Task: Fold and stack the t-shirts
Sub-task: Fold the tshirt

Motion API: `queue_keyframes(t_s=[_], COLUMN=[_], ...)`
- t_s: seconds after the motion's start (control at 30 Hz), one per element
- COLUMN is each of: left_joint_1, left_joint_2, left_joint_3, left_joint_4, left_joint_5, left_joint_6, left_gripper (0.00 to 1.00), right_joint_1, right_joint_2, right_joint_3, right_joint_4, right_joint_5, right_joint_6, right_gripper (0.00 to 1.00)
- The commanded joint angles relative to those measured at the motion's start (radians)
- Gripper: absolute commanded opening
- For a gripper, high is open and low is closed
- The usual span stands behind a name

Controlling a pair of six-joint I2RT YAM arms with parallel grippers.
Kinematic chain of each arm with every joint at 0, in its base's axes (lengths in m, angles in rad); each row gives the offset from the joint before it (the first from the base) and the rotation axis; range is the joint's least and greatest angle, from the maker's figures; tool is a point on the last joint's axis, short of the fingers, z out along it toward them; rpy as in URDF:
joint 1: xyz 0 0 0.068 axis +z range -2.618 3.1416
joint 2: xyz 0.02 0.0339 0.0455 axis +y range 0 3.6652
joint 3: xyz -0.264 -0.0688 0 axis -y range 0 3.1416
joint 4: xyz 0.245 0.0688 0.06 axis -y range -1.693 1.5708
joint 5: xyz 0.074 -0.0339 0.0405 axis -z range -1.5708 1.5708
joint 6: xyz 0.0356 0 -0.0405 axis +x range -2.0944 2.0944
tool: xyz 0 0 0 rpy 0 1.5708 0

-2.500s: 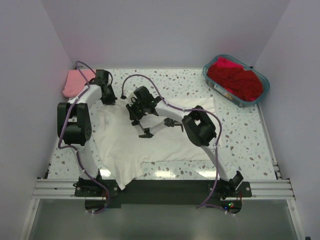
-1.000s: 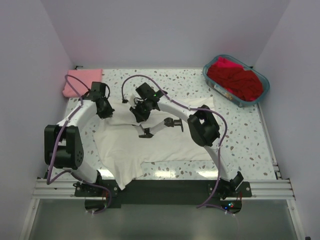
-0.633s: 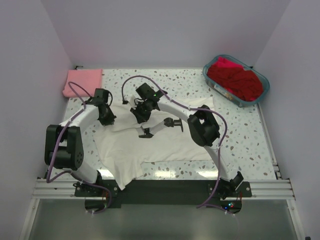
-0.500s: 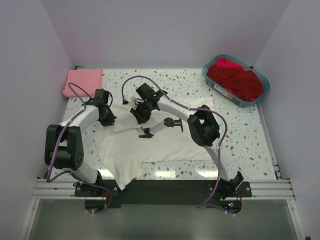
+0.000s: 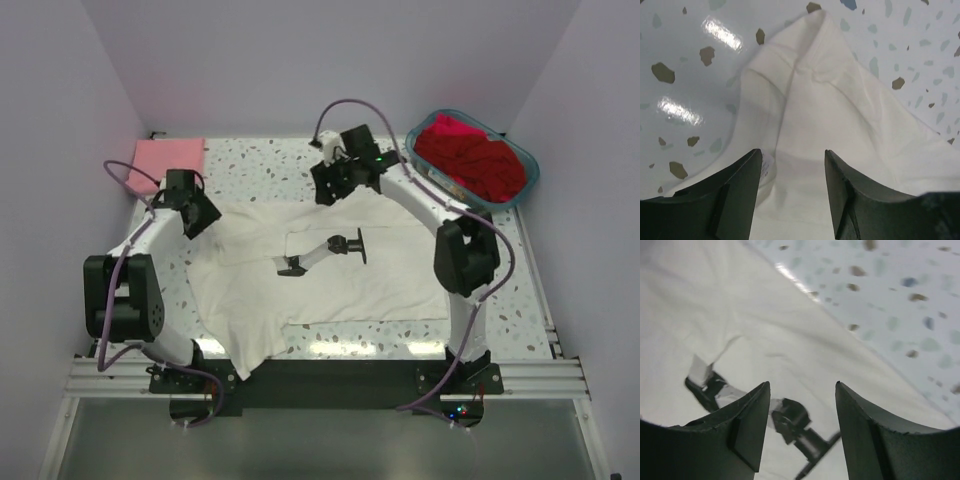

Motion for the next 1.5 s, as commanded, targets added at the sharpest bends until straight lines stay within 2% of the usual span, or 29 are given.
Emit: queue_keyframes(t_s=[0.0,0.1,0.23,0.4,0.63,0.77,0.97,1.03,1.13,1.17,1.23,1.47], left_joint_1=[0.032,0.049,0.086,0.115,0.117,0.115,0.115,0.117,0.12,0.124,0.129,0.146], left_joint_2=[0.091,0.174,0.253,0.337,0.414,0.443,0.47,0.475,0.484,0.484,0.481,0.463], left_joint_3=[0.071,0.134,0.184,0.232,0.3,0.303,0.297,0.297,0.301,0.304,0.31,0.31], left_joint_4=[0.155,0.186,0.252,0.303,0.312,0.307,0.296,0.296,0.29,0.286,0.277,0.269], left_joint_5=[0.007,-0.004,0.034,0.093,0.14,0.168,0.159,0.156,0.14,0.14,0.122,0.008], left_joint_6=[0.027,0.066,0.089,0.103,0.106,0.104,0.113,0.115,0.12,0.124,0.132,0.164], left_gripper=[0.58,0.57,0.52,0.49,0.47,0.42,0.4,0.35,0.24,0.17,0.12,0.06], right_joint_1=[-0.147,-0.257,-0.381,-0.468,-0.497,-0.499,-0.503,-0.508,-0.522,-0.525,-0.537,-0.55], right_joint_2=[-0.099,-0.148,-0.171,-0.145,-0.079,-0.05,-0.039,-0.038,-0.033,-0.032,-0.029,0.0], right_joint_3=[-0.093,-0.213,-0.343,-0.377,-0.348,-0.337,-0.359,-0.366,-0.379,-0.385,-0.394,-0.382], right_joint_4=[0.116,0.197,0.279,0.317,0.328,0.323,0.329,0.325,0.316,0.314,0.313,0.29], right_joint_5=[0.162,0.216,0.238,0.253,0.262,0.277,0.34,0.351,0.377,0.385,0.399,0.416], right_joint_6=[0.163,0.262,0.38,0.423,0.444,0.455,0.452,0.45,0.449,0.447,0.449,0.452], right_gripper=[0.58,0.56,0.47,0.4,0.38,0.38,0.35,0.35,0.35,0.34,0.34,0.35])
